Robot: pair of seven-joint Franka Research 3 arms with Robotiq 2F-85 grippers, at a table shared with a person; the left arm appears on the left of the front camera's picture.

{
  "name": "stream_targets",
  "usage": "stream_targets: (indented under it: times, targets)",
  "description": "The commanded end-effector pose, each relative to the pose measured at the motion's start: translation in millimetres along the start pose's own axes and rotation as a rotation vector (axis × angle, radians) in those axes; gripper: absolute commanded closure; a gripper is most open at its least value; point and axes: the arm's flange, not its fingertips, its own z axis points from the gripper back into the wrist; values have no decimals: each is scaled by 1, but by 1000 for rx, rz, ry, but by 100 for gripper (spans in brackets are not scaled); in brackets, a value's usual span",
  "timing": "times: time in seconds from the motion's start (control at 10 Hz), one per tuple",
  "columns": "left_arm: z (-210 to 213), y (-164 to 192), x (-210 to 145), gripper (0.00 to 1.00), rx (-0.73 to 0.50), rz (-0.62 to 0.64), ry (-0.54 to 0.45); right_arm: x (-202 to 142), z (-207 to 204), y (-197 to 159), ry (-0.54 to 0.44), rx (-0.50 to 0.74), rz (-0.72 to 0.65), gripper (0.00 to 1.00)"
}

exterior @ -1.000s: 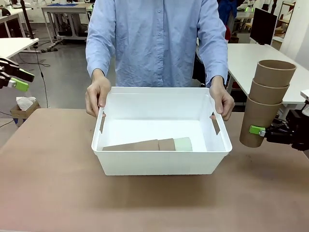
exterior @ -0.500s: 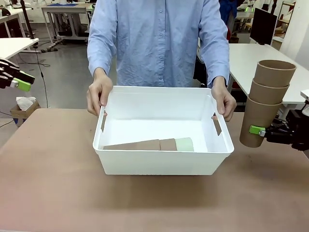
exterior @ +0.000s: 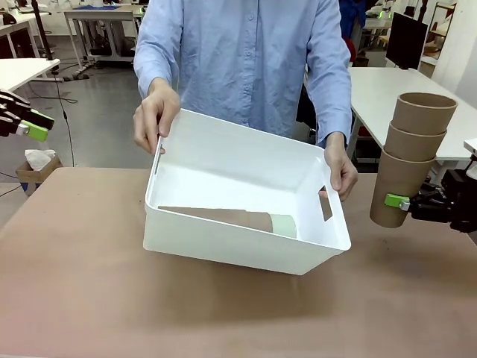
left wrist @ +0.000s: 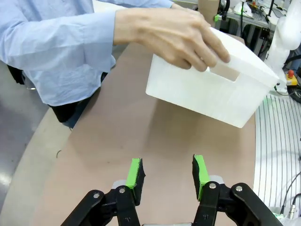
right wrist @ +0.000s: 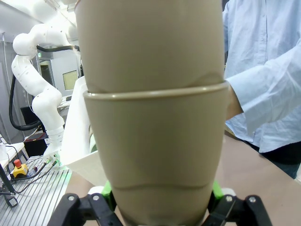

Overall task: Stack the cups and store them in the basket.
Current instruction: Place the stack of Reusable plastic cups into the Pantry Basket.

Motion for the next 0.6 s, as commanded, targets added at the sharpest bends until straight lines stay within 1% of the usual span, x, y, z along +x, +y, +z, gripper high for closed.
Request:
stream_targets:
  times: [0.0, 0.3, 0.4, 0.5]
  targets:
    - [1, 1, 3, 44, 0, 3, -13, 7, -3, 0, -9, -7, 9, 16]
    - [1, 1, 3, 44, 0, 3, -13, 7, -3, 0, -9, -7, 9, 16]
    - [1, 1, 3, 44, 0, 3, -13, 0, 0, 0, 0, 0, 0, 16]
    - [1, 1, 3, 44, 0, 3, -13, 20, -2, 9, 1, -15, 13, 16]
